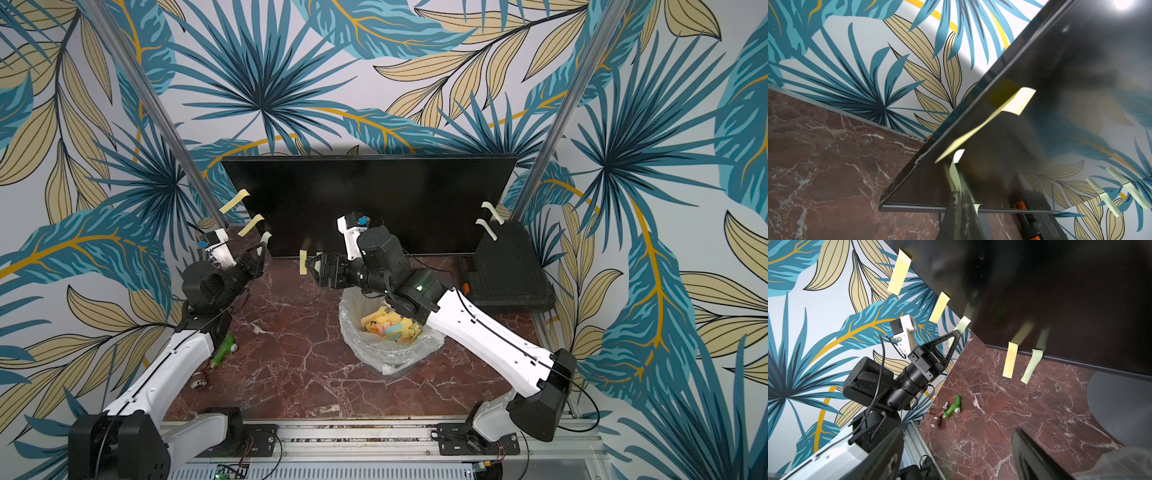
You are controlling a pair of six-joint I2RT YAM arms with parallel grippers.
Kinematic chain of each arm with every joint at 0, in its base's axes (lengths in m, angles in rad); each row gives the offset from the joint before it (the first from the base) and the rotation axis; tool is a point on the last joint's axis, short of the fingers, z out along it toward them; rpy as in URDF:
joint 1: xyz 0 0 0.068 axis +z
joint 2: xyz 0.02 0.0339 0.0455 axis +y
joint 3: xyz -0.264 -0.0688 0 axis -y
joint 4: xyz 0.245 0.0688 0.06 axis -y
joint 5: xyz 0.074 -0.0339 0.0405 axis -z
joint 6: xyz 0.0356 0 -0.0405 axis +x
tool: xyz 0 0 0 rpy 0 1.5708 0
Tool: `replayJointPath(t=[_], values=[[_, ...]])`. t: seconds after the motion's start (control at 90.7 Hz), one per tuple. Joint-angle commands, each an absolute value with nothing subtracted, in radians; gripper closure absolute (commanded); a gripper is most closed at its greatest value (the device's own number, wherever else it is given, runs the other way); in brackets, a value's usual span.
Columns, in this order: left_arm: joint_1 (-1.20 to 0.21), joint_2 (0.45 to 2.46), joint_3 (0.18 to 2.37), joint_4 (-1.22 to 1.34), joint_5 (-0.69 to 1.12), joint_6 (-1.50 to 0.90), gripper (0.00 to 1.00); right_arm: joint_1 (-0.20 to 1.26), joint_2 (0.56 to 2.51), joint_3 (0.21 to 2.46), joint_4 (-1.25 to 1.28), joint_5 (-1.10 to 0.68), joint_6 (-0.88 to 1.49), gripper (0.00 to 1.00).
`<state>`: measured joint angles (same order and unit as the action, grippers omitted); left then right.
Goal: Remove the sticky note from the monitor
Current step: Tear off the sticky note from the monitor.
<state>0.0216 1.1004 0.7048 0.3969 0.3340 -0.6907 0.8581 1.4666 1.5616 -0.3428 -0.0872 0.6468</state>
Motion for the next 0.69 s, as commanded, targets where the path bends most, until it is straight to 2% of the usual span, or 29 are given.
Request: replayJointPath(t=[0.0,0.386,0.684], values=[[0.028,1.031,0.685,0.371,0.343,-0.705,1.00,0.864,1.456,1.545,-0.360,-0.069,0.630,0.16],[-0.001,0.840,0.639,0.147,0.415,-0.777,1.00,0.862,1.418,1.526,-0.390,-0.015,0.602,0.16],[-0.233,0.662,0.682,-0.096,0.301,-0.727,1.00,0.862,1.333,1.479,-0.450,0.084,0.558,0.15]])
